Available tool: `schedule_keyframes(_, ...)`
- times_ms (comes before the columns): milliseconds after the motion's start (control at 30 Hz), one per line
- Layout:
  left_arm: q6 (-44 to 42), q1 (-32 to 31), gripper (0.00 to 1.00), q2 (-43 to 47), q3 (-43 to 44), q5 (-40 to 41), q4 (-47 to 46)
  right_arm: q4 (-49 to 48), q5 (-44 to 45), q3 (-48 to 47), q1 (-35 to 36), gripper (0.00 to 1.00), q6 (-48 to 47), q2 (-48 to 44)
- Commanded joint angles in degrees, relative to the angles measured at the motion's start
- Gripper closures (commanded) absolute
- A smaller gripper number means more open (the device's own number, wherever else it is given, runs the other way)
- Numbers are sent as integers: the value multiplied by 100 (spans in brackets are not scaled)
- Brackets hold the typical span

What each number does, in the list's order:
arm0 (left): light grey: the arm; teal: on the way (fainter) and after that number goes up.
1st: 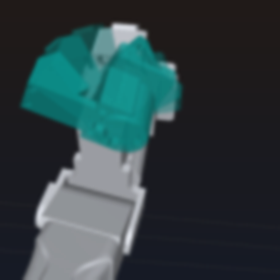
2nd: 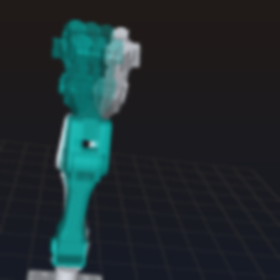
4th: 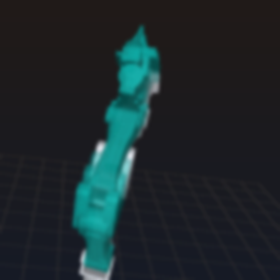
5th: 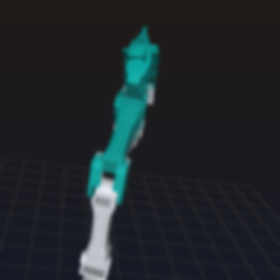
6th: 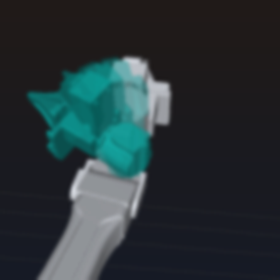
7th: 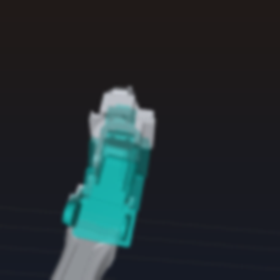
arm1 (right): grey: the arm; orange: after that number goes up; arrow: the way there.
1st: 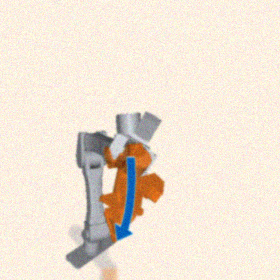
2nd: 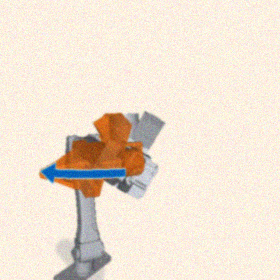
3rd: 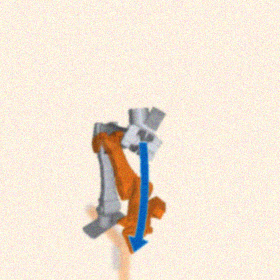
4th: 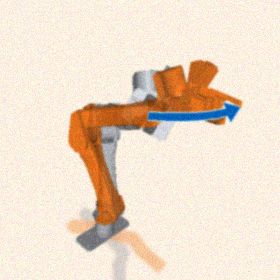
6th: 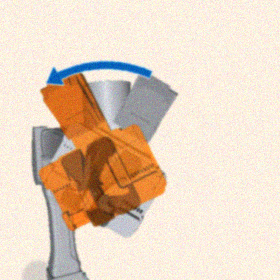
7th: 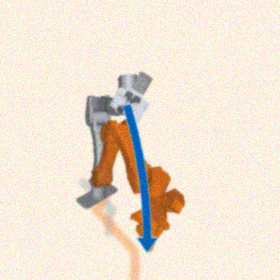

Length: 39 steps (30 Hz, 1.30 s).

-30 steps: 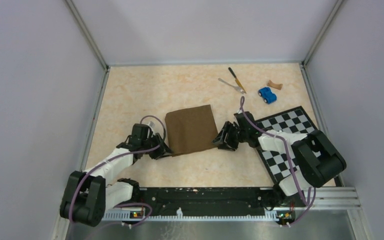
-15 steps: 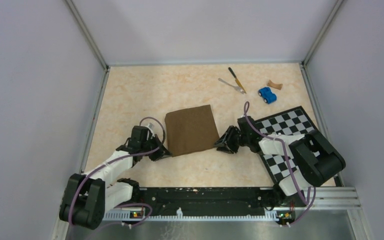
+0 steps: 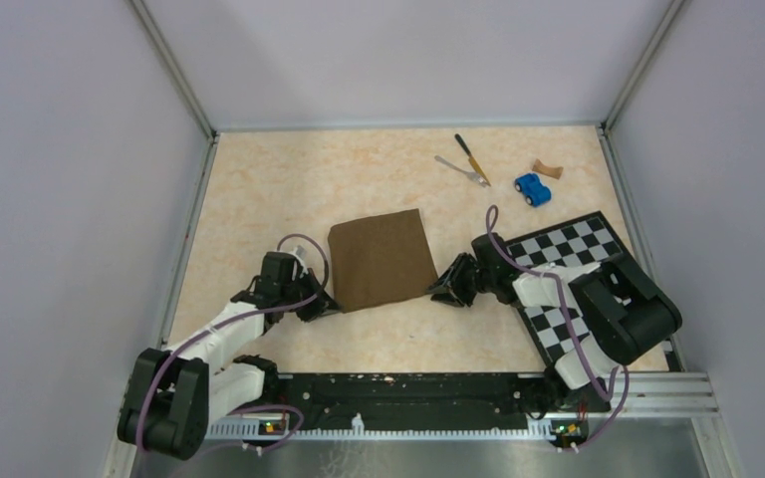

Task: Fold the napkin into a case and place the utensils inside
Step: Smooth out the square-folded napkin at the center of the board.

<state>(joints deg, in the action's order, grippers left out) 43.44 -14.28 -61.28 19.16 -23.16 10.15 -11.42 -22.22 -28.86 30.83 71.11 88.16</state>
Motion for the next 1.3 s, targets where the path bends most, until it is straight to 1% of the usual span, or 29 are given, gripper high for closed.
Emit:
schedule_keyframes(0,-37,9,100,110,-44,-51,-194,-213,49,-146,-42,71,233,92)
schedule_keyframes(300,-48,5,100,209,-35,-82,-172,-109,219,-215,6,75,625,92)
schedule_keyframes(367,-56,9,100,240,-47,-98,-168,-14,272,-250,13,77,744,98)
schedule_keyframes(567,-81,5,100,283,-104,-117,-185,310,443,-431,63,78,891,115)
schedule_keyframes(767,-107,5,100,345,-146,-120,-169,535,544,-548,72,84,948,70)
schedule_keyframes(900,-137,5,100,361,-140,-137,-171,559,569,-574,67,86,1031,138)
schedule_keyframes(1033,-172,5,100,380,-111,-136,-133,637,544,-638,72,85,1043,195)
schedule_keyframes(1267,-181,5,100,466,-131,-126,-101,647,512,-708,73,79,1048,247)
